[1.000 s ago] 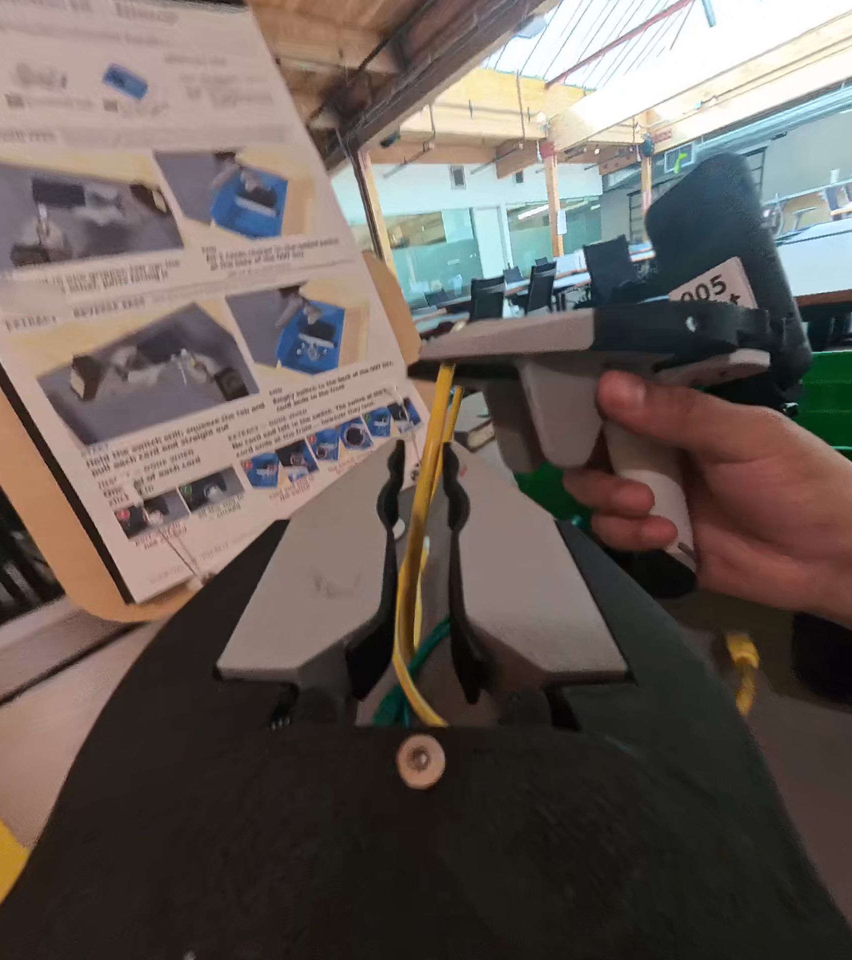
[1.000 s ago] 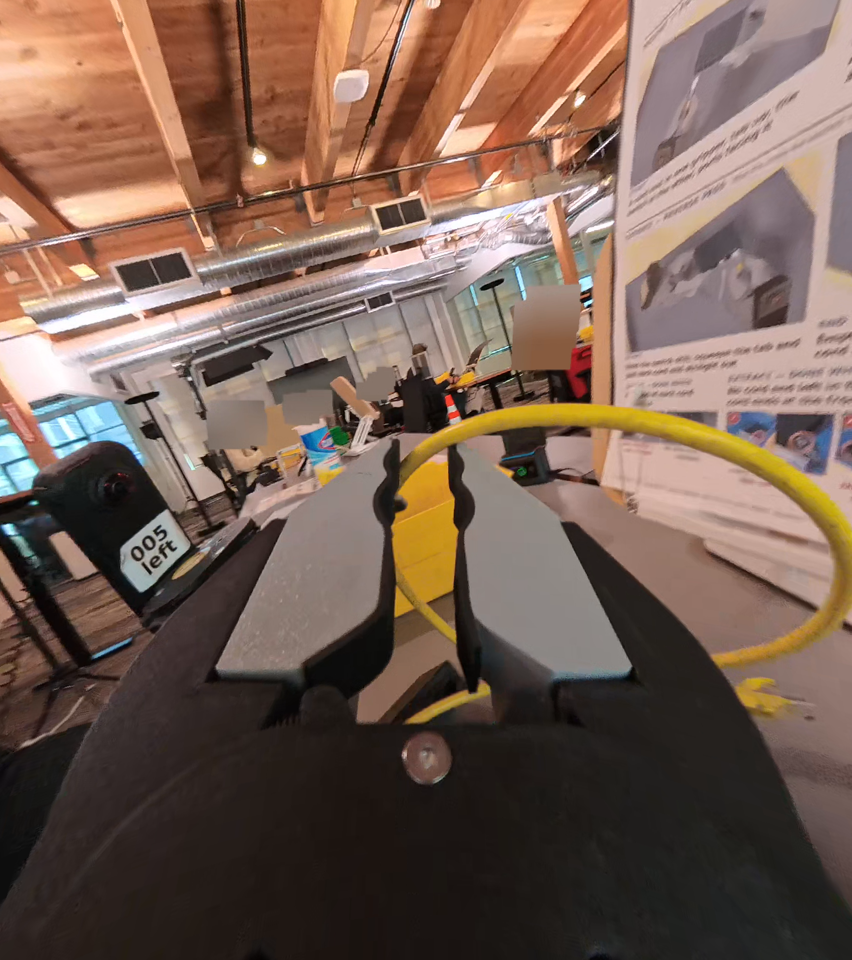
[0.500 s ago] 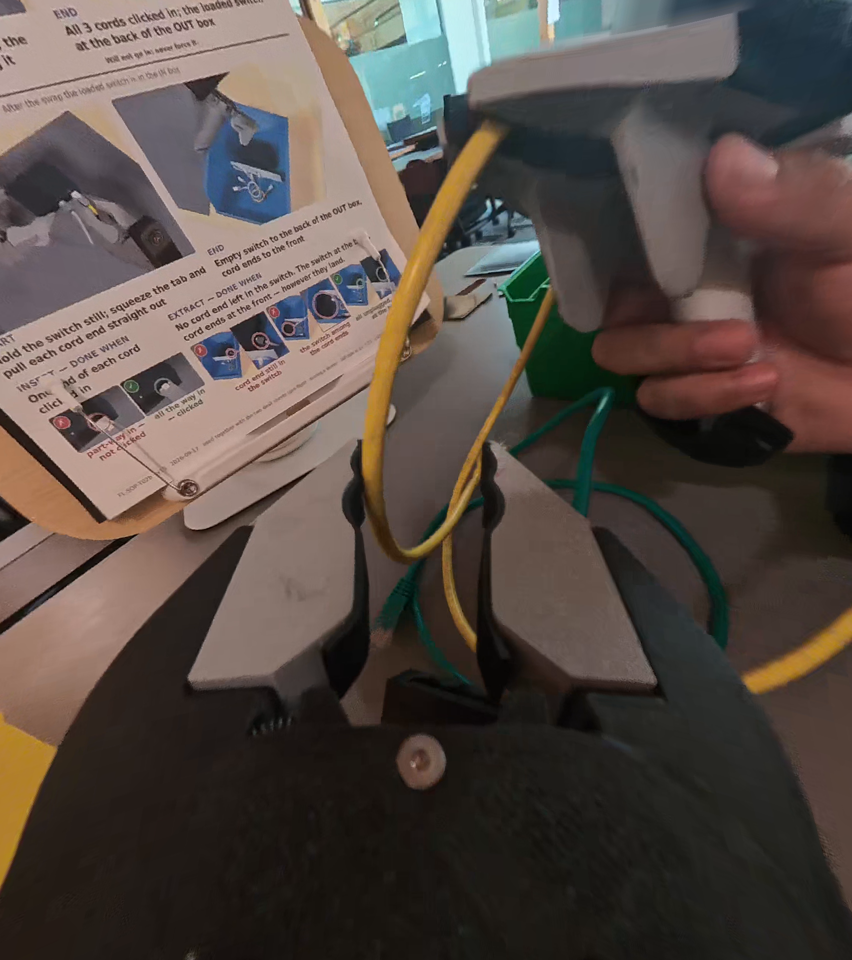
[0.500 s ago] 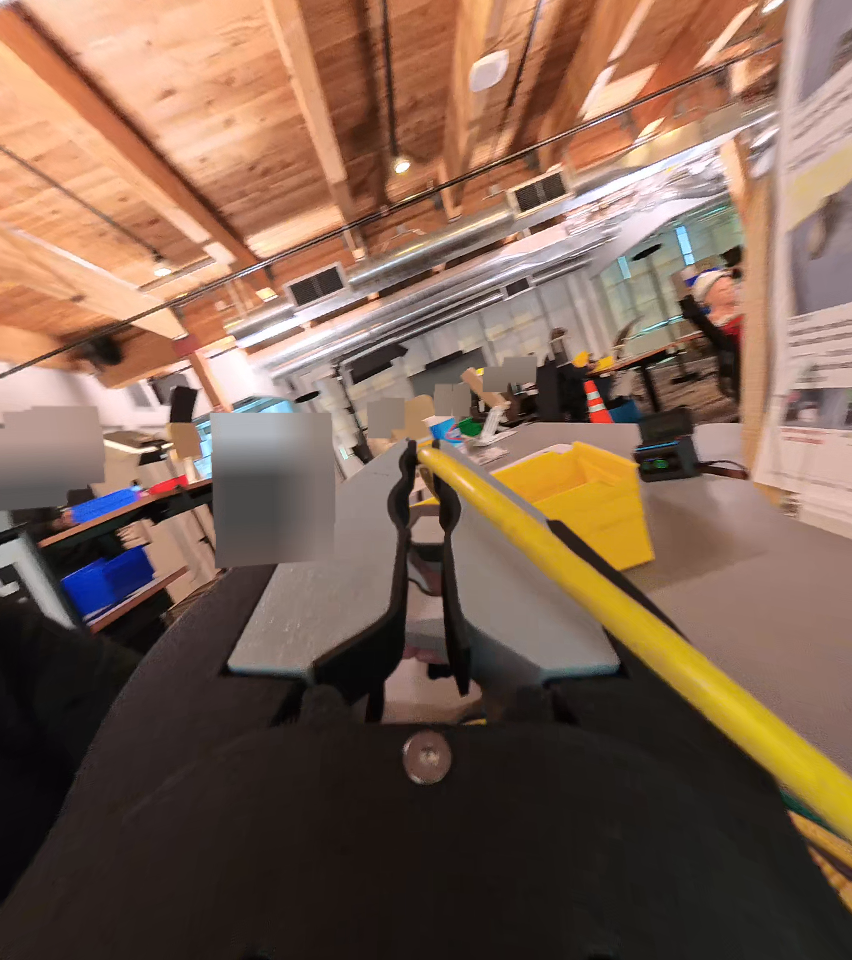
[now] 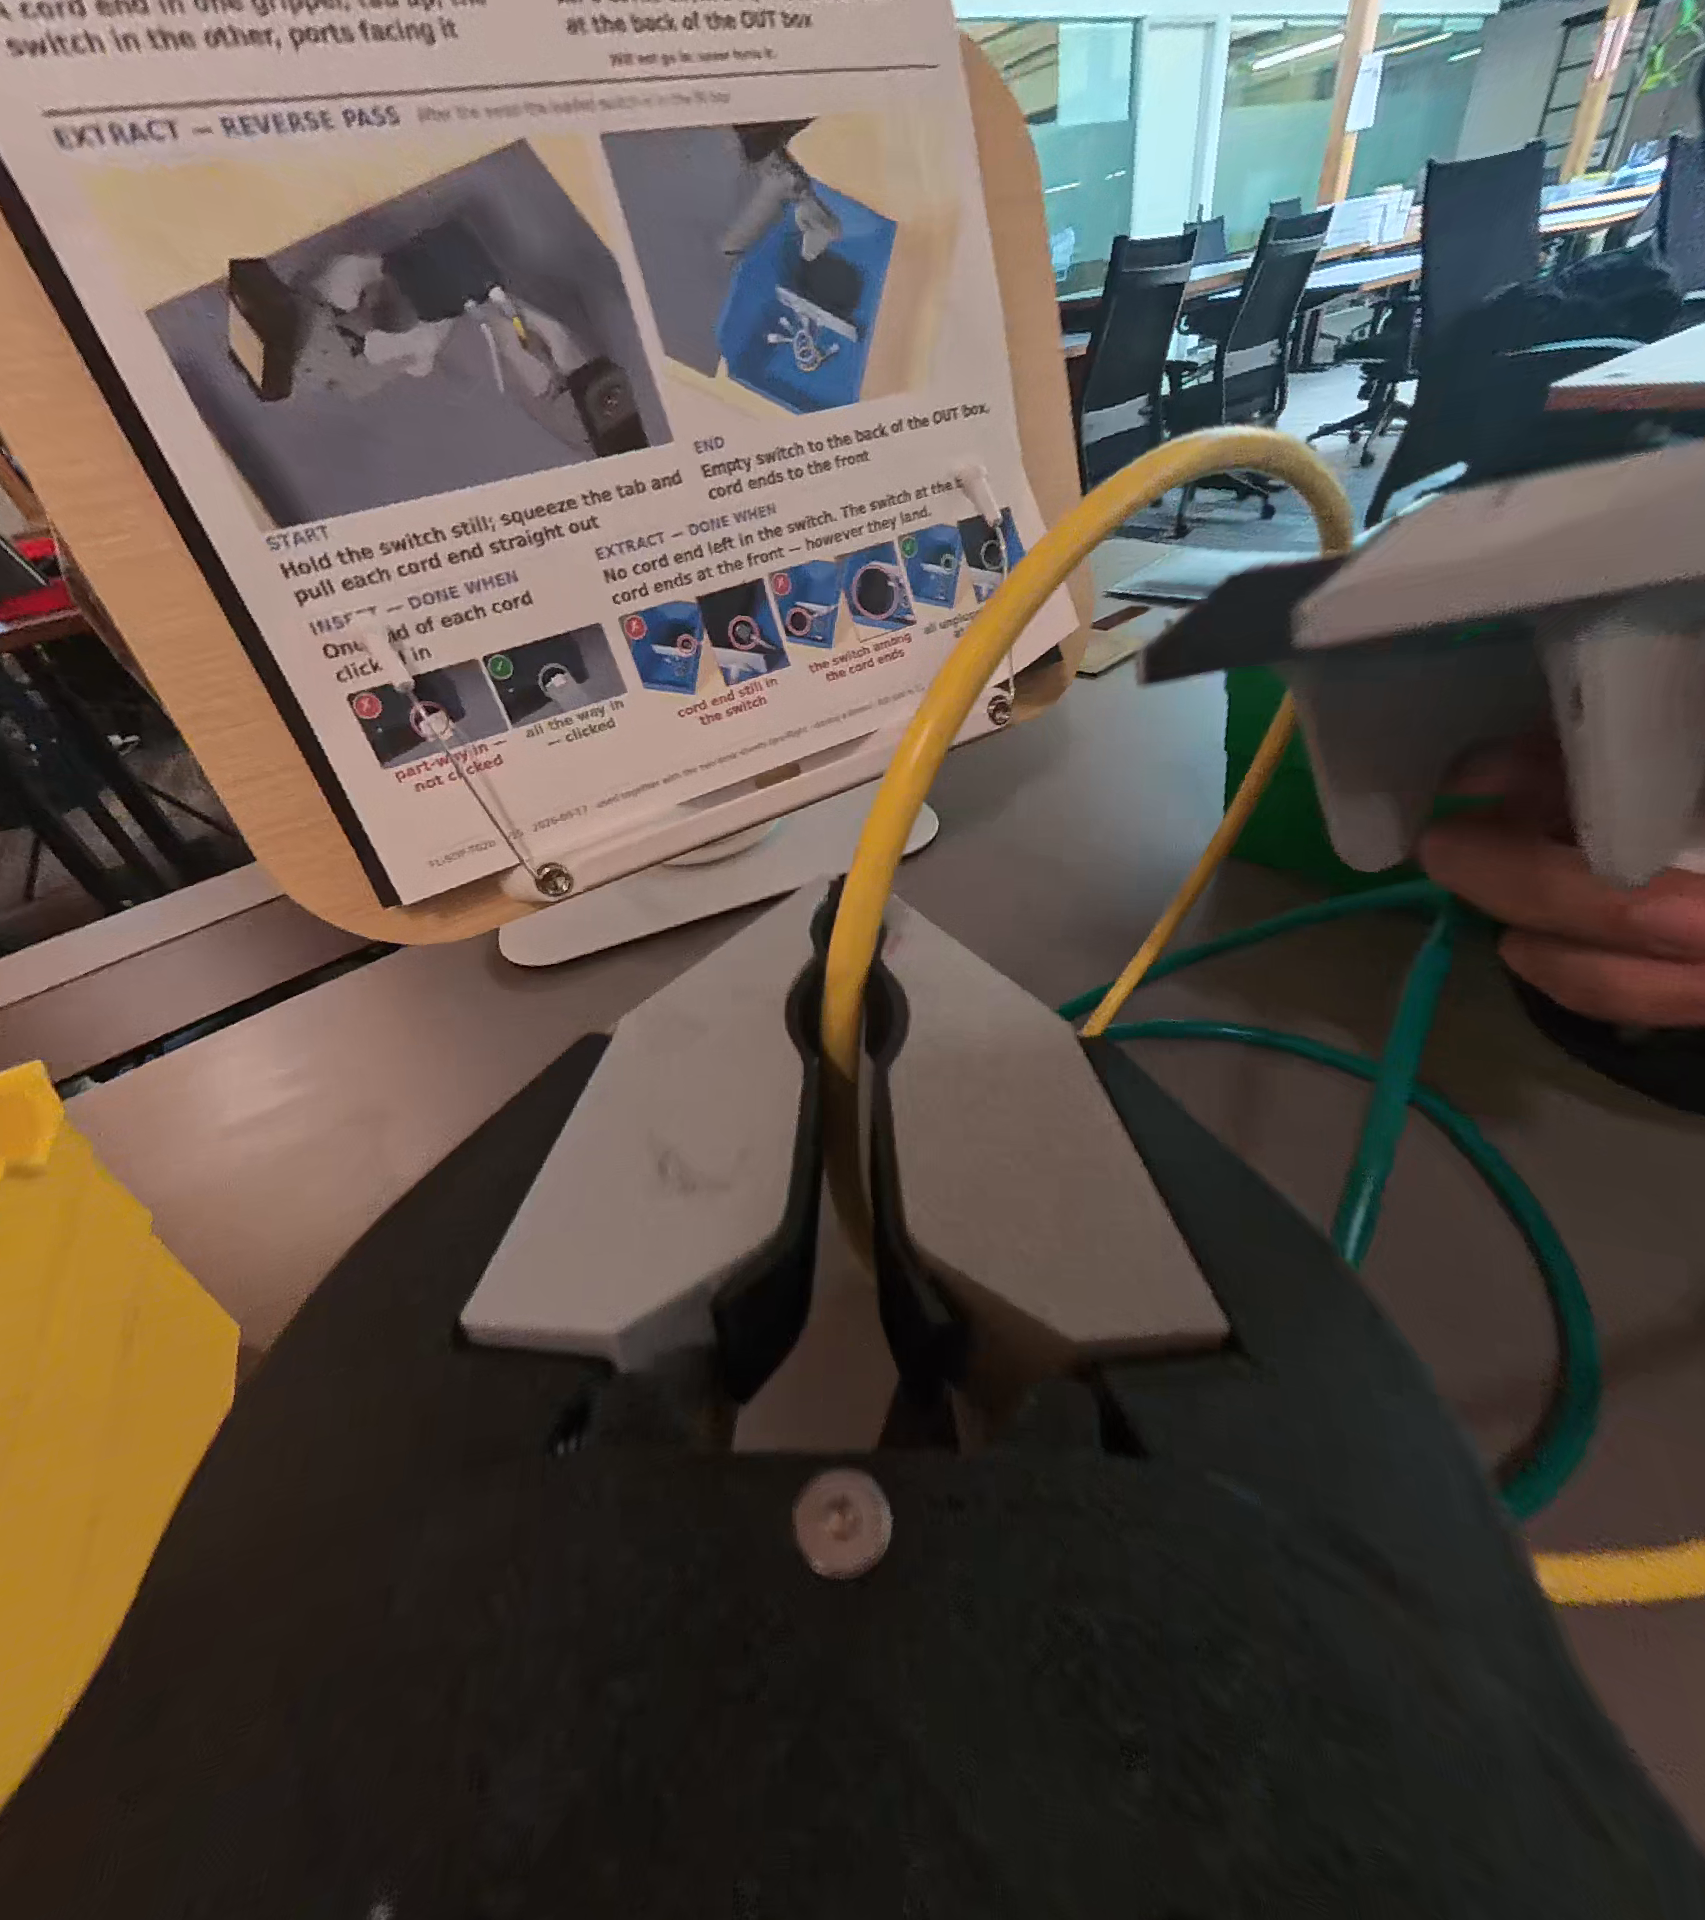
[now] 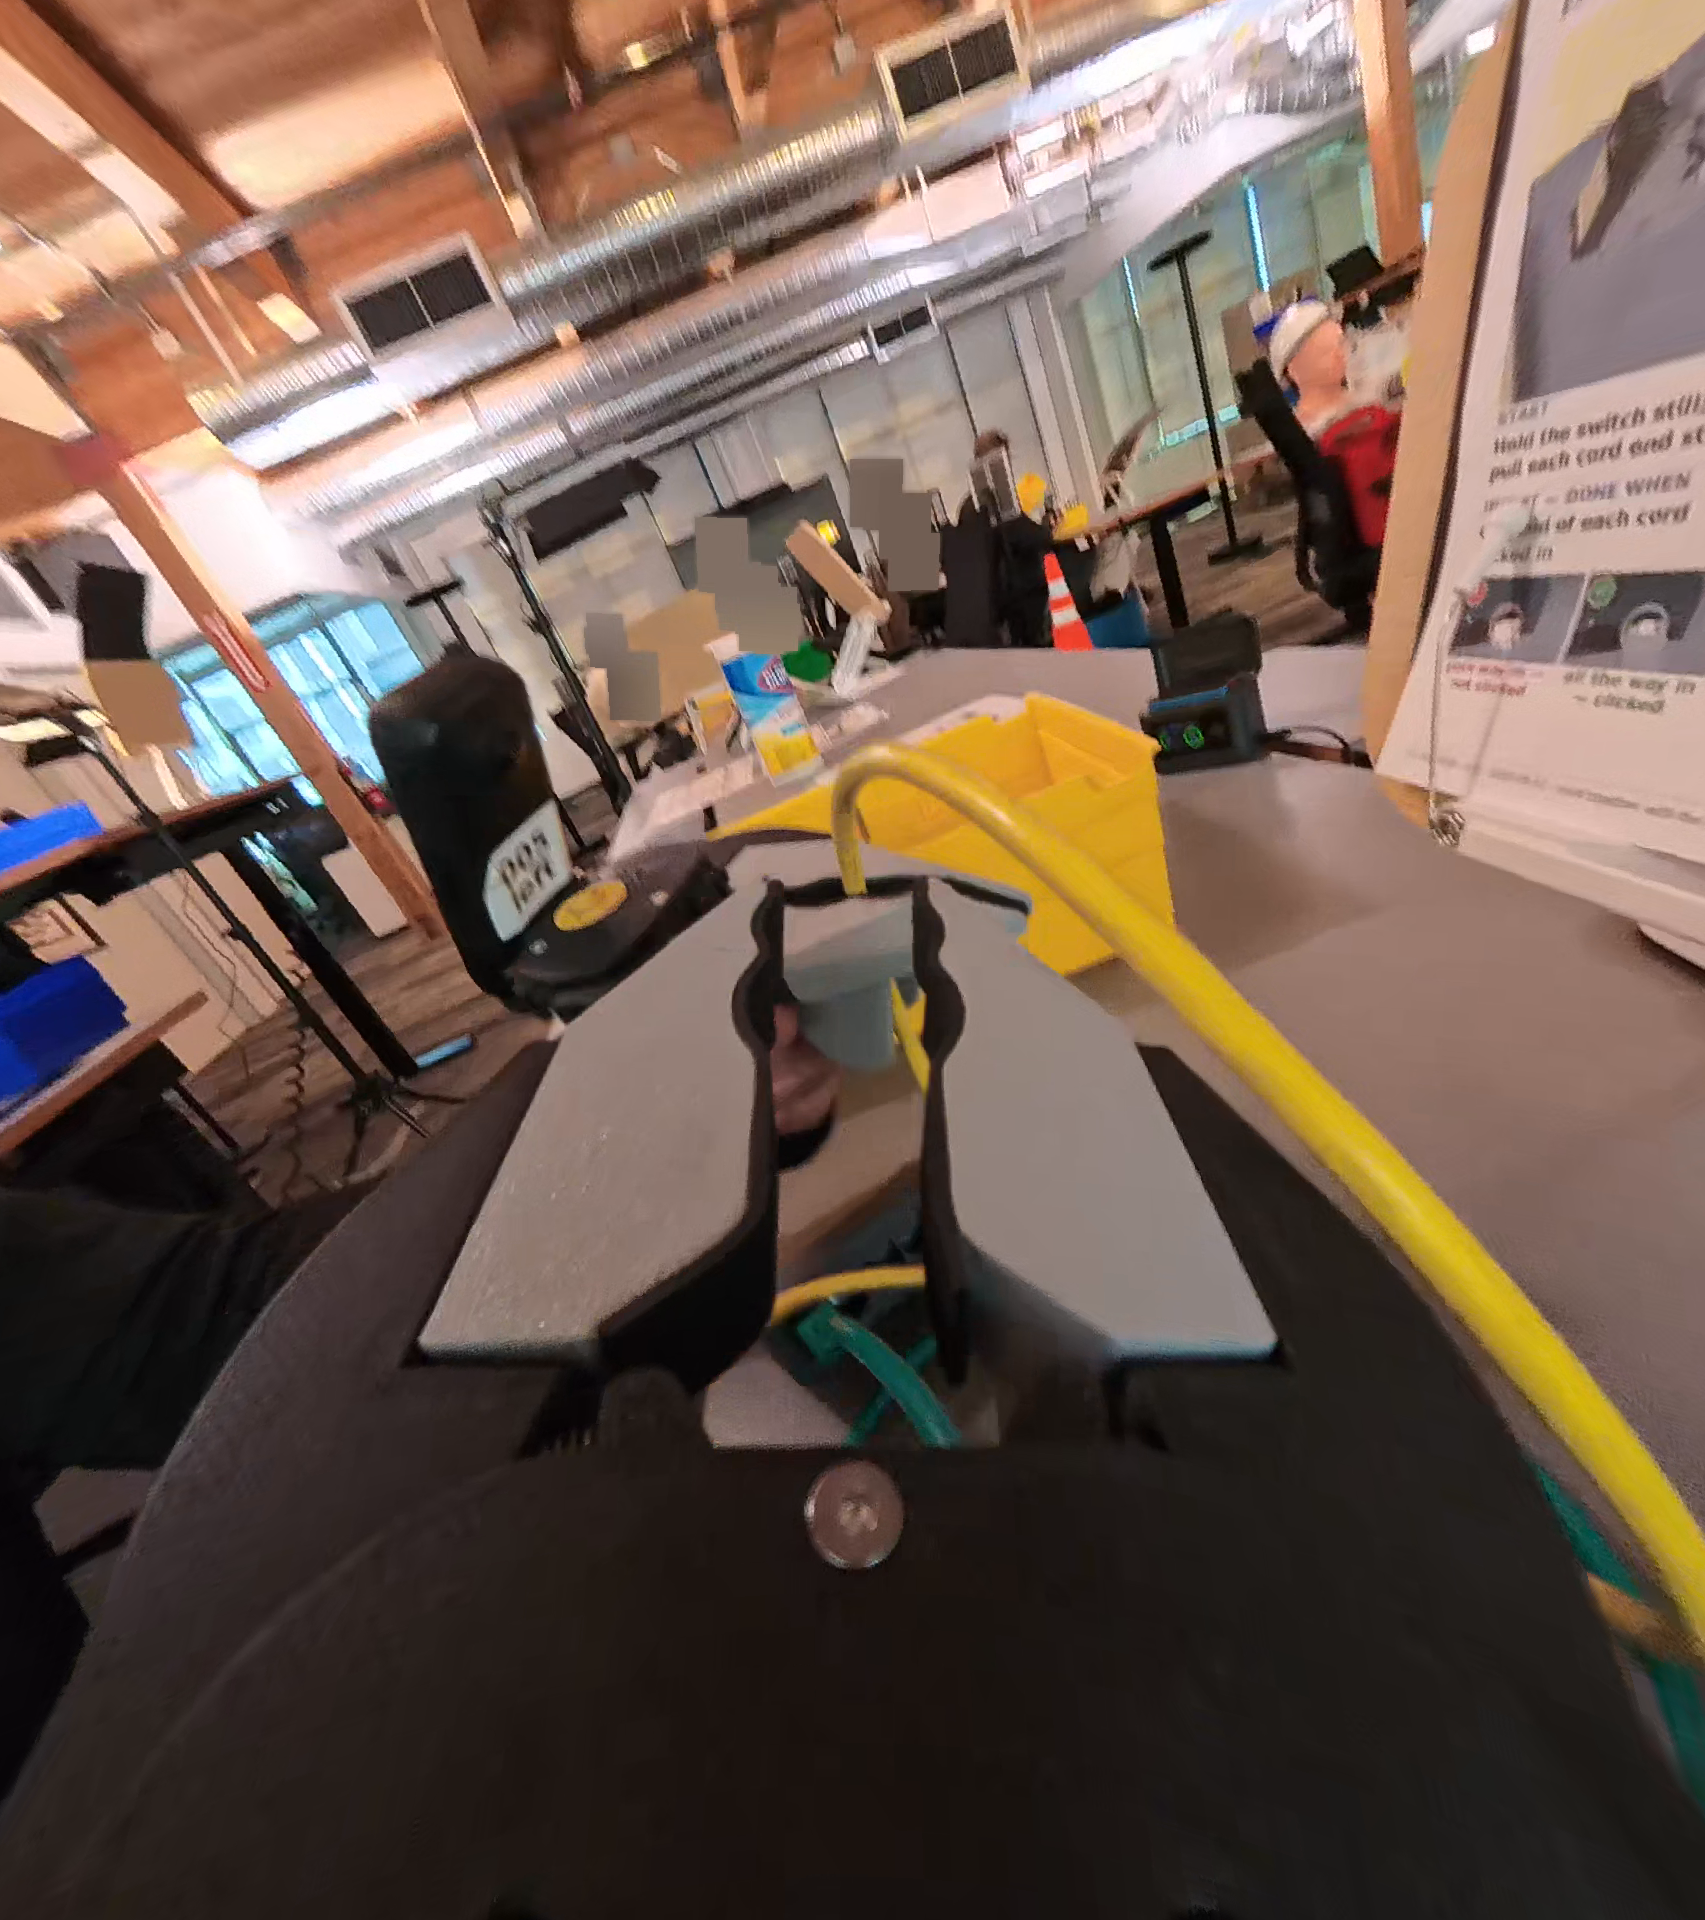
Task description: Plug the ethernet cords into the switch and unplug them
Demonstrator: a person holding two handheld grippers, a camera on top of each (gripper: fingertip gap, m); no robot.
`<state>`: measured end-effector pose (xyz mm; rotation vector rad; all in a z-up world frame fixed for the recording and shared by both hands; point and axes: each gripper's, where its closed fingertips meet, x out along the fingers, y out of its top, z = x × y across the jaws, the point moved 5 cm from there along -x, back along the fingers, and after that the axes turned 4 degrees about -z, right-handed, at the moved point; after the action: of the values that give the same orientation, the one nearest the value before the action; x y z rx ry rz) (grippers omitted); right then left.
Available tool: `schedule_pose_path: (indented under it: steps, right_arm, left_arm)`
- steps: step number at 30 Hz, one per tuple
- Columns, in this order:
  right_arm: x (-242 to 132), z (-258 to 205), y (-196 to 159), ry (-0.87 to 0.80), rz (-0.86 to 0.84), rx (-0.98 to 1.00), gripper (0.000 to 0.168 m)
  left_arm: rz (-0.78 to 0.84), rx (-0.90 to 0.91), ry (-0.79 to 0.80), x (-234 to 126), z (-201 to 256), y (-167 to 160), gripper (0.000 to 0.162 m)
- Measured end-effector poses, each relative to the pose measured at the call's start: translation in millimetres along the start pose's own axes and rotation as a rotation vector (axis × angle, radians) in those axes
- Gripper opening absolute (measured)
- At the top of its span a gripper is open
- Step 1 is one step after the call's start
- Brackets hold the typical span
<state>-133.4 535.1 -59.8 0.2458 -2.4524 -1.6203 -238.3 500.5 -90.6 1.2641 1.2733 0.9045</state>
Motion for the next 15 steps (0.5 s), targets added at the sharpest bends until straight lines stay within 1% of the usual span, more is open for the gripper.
schedule_pose_path:
  steps: [5,7,11,15]
  right_arm:
    - [5.1,6.3,-17.1,-0.074,-0.152,-0.083,0.03]
    - [5.8,2.4,-19.3,-0.065,-0.166,-0.107,0.034]
    - [5.7,-4.7,-14.6,-0.035,-0.096,-0.119,0.037]
    - [10.8,3.7,-25.8,-0.091,-0.182,-0.129,0.04]
  left_arm:
    - [-0.033,-0.055,0.037,2.7,-13.1,-8.9,0.0]
    - [-0.036,-0.077,0.04,3.0,-16.6,-10.8,0.0]
    - [-0.028,-0.067,0.028,3.3,-14.9,-10.8,0.0]
    - [0.007,-0.083,-0.063,3.2,1.0,-4.7,0.0]
